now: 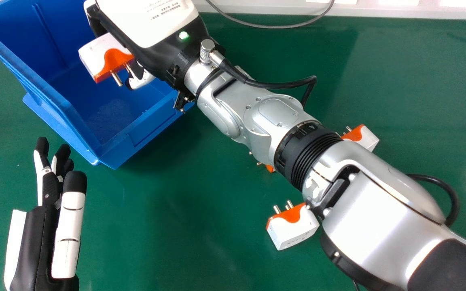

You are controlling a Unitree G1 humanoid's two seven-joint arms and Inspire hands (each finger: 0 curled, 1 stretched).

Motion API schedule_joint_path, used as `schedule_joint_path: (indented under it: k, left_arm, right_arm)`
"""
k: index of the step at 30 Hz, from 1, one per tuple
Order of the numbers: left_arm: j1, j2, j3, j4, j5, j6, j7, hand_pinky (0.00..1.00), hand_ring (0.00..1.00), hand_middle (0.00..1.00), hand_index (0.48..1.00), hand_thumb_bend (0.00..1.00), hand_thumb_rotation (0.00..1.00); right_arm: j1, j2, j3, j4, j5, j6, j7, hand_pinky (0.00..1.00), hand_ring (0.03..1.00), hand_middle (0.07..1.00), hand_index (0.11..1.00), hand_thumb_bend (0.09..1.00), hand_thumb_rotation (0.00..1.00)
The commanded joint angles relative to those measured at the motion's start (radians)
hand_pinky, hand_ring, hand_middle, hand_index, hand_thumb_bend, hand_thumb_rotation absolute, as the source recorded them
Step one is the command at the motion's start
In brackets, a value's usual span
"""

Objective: Pick all objects and put in blue box

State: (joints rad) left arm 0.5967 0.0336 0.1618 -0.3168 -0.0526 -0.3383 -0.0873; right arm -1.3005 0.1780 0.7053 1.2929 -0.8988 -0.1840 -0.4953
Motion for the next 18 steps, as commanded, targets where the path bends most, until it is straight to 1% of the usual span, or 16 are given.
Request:
schedule_joint_path:
  k: [1,2,5,7,9,10,11,13,18]
  left_arm:
    - [0.003,-0.006,-0.003,-0.014,-0.009,-0.018,0.004,1.0,1.0,1.0,1.0,0.68,0.95]
    - [0.002,-0.006,-0.002,-0.012,-0.01,-0.018,0.004,1.0,1.0,1.0,1.0,0.69,0.94]
    - [0.002,-0.01,-0.003,-0.014,-0.008,-0.017,0.003,1.0,1.0,1.0,1.0,0.69,0.93]
    - [0.004,-0.012,-0.004,-0.018,-0.007,-0.016,0.004,1.0,1.0,1.0,1.0,0.69,0.93]
    - [0.006,-0.013,-0.004,-0.02,-0.007,-0.015,0.004,1.0,1.0,1.0,1.0,0.69,0.93]
    - [0.006,-0.013,-0.004,-0.02,-0.008,-0.015,0.004,1.0,1.0,1.0,1.0,0.69,0.93]
    - [0.007,-0.013,-0.004,-0.022,-0.008,-0.014,0.004,1.0,1.0,1.0,1.0,0.69,0.93]
    - [0.009,-0.015,-0.006,-0.027,-0.007,-0.013,0.005,1.0,1.0,1.0,1.0,0.69,0.93]
    - [0.006,-0.013,-0.005,-0.028,-0.001,-0.012,0.006,1.0,1.0,1.0,1.0,0.68,0.93]
  right_arm:
    - [-0.008,0.077,-0.008,-0.019,0.028,-0.001,0.01,0.73,0.869,0.934,0.943,0.391,0.46]
    - [-0.006,0.079,-0.007,-0.02,0.028,0.005,0.01,0.79,0.927,0.966,0.971,0.409,0.5]
    - [0.002,0.085,0.004,-0.018,0.019,0.028,-0.004,0.84,0.985,0.995,0.996,0.48,0.57]
    - [0.006,0.085,0.01,-0.018,0.015,0.041,-0.007,0.84,0.989,0.998,0.998,0.521,0.61]
    - [0.009,0.084,0.014,-0.02,0.015,0.05,-0.007,0.84,0.99,0.998,0.999,0.531,0.63]
    - [0.012,0.084,0.016,-0.021,0.016,0.054,-0.008,0.84,0.992,1.0,1.0,0.567,0.67]
    - [0.014,0.084,0.016,-0.022,0.017,0.056,-0.011,0.83,0.991,1.0,1.0,0.579,0.68]
    - [0.02,0.082,0.016,-0.025,0.019,0.058,-0.019,0.83,0.991,1.0,1.0,0.579,0.68]
    - [0.041,0.062,0.01,-0.053,0.025,0.054,-0.043,0.8,0.979,1.0,1.0,0.587,0.69]
